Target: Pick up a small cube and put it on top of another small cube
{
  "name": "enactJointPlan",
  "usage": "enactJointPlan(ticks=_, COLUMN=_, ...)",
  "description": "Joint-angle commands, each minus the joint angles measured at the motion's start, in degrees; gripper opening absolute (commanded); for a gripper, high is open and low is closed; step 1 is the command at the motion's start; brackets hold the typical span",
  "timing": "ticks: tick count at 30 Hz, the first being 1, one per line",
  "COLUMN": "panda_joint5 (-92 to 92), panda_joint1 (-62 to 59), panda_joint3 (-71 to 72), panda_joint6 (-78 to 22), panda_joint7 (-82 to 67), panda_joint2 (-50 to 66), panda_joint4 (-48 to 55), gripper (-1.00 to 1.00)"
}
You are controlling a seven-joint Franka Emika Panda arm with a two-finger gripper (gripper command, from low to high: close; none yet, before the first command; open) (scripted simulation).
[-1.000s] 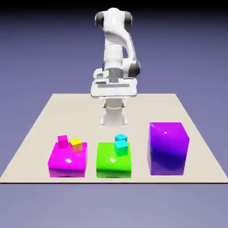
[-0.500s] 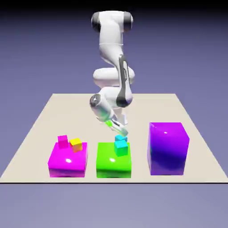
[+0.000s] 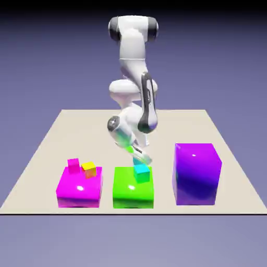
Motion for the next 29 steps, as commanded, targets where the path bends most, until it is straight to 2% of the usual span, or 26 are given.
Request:
enactJointPlan(ticks=1, panda_joint5=-1.57, panda_joint1=0.15, panda_joint3=-0.57, panda_joint6=-0.78, panda_joint7=1.11, panda_joint2=-1.11, panda_joint4=-0.12, gripper=-1.00)
enactJointPlan(ticks=5, panda_joint5=-0.28, panda_joint1=-0.32, panda_joint3=-0.52, panda_joint6=-0.61, panda_joint7=-3.99, panda_joint2=-2.88, panda_joint4=5.29, gripper=-1.00)
enactJointPlan(ticks=19, panda_joint5=1.40, panda_joint1=-25.07, panda_joint3=-5.39, panda_joint6=-16.67, panda_joint7=30.03, panda_joint2=0.90, panda_joint4=31.34, gripper=-1.00)
enactJointPlan(ticks=22, panda_joint5=1.13, panda_joint1=-26.65, panda_joint3=-5.74, panda_joint6=-17.84, panda_joint7=33.95, panda_joint2=1.70, panda_joint4=31.50, gripper=-1.00)
enactJointPlan(ticks=26, panda_joint5=7.97, panda_joint1=-25.09, panda_joint3=-3.23, panda_joint6=-9.71, panda_joint7=28.95, panda_joint2=7.98, panda_joint4=28.53, gripper=-1.00)
enactJointPlan(ticks=27, panda_joint5=7.97, panda_joint1=-25.09, panda_joint3=-3.23, panda_joint6=-9.71, panda_joint7=28.95, panda_joint2=7.98, panda_joint4=28.53, gripper=1.00)
enactJointPlan(ticks=29, panda_joint5=5.88, panda_joint1=-25.56, panda_joint3=-4.00, panda_joint6=-12.19, panda_joint7=30.48, panda_joint2=6.06, panda_joint4=29.44, gripper=1.00)
